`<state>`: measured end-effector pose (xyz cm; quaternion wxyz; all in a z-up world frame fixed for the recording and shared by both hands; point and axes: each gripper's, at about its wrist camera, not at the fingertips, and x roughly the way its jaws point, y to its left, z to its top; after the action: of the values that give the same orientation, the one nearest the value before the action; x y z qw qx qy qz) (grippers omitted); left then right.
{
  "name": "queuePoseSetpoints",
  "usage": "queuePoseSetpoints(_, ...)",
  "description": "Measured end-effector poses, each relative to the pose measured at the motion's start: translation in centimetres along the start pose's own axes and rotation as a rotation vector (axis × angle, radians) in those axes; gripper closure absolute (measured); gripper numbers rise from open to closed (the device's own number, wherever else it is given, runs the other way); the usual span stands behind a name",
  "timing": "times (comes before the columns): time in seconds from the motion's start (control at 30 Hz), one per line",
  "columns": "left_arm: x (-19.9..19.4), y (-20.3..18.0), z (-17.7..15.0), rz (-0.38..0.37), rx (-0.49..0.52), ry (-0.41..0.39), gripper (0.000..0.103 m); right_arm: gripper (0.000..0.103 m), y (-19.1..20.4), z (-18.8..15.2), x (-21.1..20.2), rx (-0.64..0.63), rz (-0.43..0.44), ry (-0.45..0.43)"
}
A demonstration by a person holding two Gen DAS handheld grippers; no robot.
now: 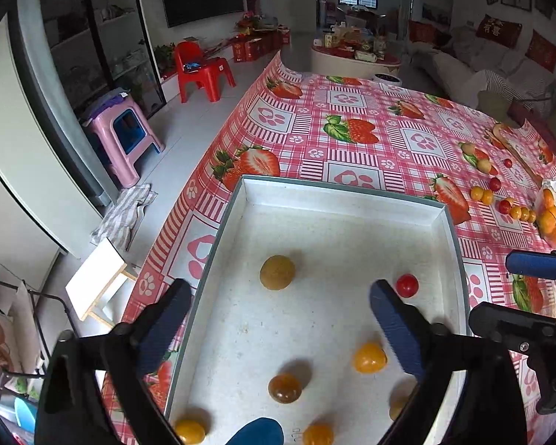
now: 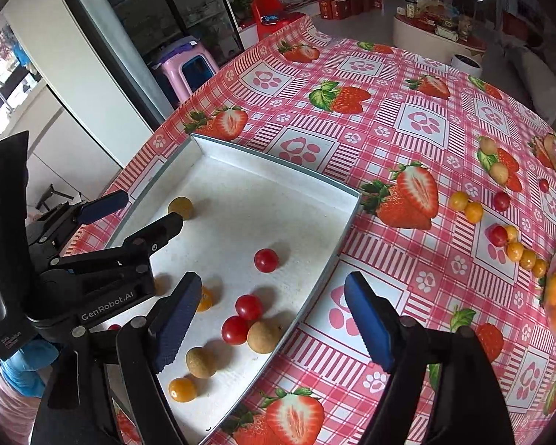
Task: Organize fruits
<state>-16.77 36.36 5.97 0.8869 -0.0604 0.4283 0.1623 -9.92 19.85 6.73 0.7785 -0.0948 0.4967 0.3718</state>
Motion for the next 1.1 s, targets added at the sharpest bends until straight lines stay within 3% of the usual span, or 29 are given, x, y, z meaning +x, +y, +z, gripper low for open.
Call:
queuePoseSetpoints(0.1,-2.4,-0.3,-1.5,-0.018,-0.009,-0.022,0.000,0.011,-0.1,-1.6,-1.4,0.012,-0.012,-0.011)
queuePoseSetpoints(0.17,-3.7,-0.6,-2.6,-0.014,-0.014,-0.026,0.000,0.000,0.0,-3.0,-2.2,0.015,-0.019,-0.017)
queuePoseSetpoints(0.47,-8.1,-2.3,-8.3,0.057,-0.030,-0.033,0.000,0.000,1.2,-8.1,-5.3,0.018,-0.110,-0.068)
queuePoseSetpoints(0.63,-9.1,-1.7,-10.4,0.028,-0.088,0.000,0.000,0.000,2.8,-9.7,-6.5,-0.021,-0.156,-0.088)
queuePoseSetpoints(1.1,-11.9,-1.0,-15.0,0.042,-0.126,-0.034,0.000,0.000,6.7,-13.8,-8.6,-0.058,-0.212,-0.117)
